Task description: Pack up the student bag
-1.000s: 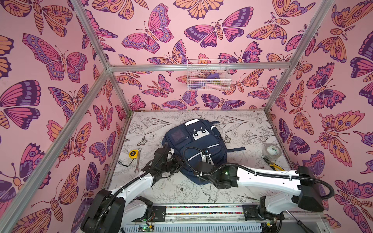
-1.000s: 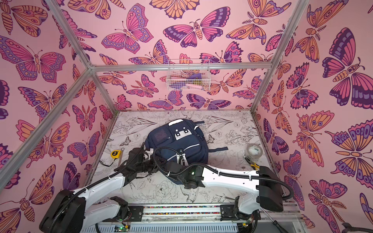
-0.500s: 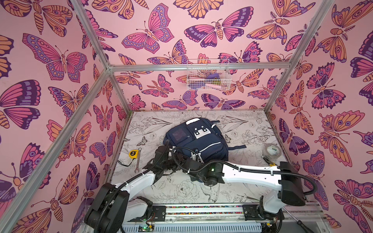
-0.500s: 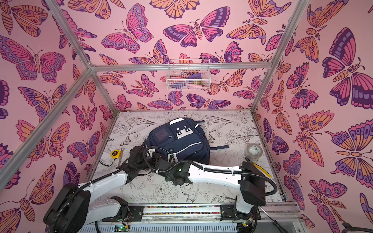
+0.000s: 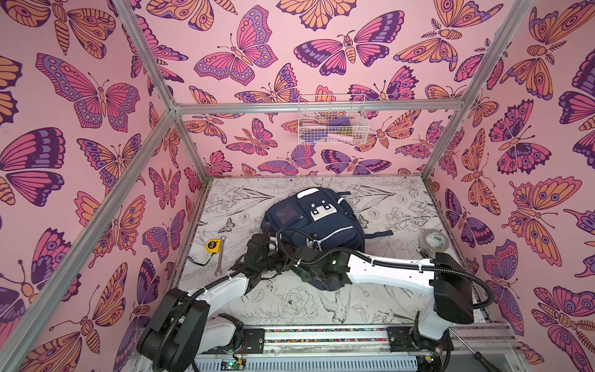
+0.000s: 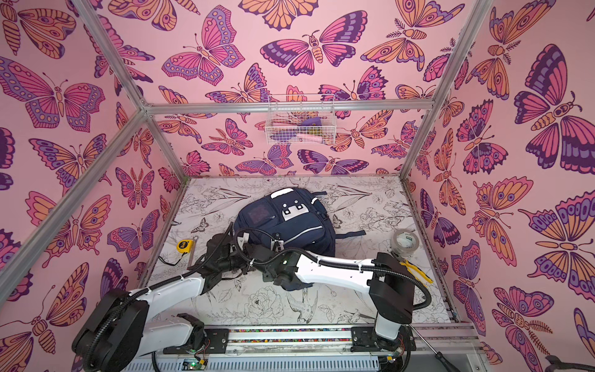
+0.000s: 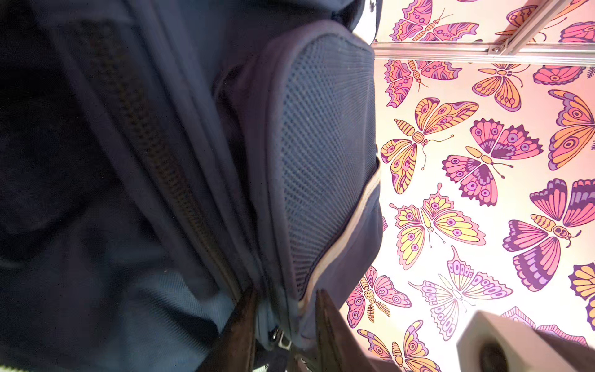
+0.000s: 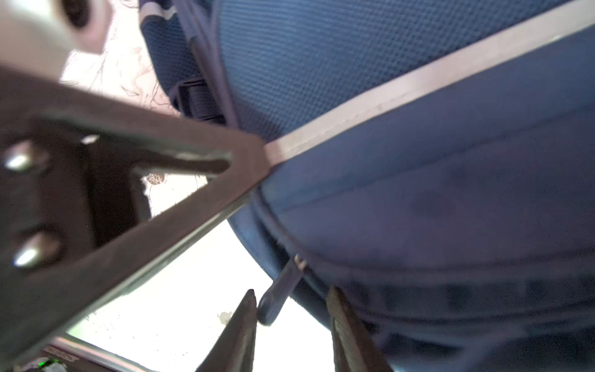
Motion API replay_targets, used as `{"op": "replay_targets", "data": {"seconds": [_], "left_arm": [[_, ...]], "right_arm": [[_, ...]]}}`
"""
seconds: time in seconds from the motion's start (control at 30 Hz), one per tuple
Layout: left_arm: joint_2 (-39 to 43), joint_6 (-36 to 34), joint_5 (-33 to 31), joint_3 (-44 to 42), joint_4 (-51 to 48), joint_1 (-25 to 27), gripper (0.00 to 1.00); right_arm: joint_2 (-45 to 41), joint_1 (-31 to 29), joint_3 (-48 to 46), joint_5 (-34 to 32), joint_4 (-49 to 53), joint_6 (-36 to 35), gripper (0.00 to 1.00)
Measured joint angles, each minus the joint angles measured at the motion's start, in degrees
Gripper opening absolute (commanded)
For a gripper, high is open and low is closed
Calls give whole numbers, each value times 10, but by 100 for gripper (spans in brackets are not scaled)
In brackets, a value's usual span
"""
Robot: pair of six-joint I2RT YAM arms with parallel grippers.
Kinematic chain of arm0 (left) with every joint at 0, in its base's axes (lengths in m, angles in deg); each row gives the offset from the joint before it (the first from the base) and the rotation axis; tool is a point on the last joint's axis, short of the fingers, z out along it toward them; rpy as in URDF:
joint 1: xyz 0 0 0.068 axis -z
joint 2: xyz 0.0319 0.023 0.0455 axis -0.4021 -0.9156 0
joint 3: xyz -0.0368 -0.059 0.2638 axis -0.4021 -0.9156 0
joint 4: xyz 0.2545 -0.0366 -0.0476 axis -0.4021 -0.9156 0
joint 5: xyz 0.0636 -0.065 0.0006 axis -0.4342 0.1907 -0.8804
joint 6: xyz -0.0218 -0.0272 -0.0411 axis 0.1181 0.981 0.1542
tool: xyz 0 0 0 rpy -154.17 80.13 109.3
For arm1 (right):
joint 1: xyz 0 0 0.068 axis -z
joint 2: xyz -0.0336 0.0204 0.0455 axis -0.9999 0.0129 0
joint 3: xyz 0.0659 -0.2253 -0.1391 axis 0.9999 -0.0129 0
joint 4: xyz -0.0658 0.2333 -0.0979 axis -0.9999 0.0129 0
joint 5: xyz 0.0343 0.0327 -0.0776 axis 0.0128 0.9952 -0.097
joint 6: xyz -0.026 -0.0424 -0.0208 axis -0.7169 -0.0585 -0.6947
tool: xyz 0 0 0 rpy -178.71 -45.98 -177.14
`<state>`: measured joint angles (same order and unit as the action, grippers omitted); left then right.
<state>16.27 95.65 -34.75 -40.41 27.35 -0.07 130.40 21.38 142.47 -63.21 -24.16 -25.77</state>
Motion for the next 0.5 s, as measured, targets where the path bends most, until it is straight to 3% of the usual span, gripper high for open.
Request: {"op": "replay_targets", "data": {"seconds": [0.5], "left_arm": [[-3,7,3,-11,26,0,35]], "right_arm": [[8,13,1,33,-16,10,25]]}}
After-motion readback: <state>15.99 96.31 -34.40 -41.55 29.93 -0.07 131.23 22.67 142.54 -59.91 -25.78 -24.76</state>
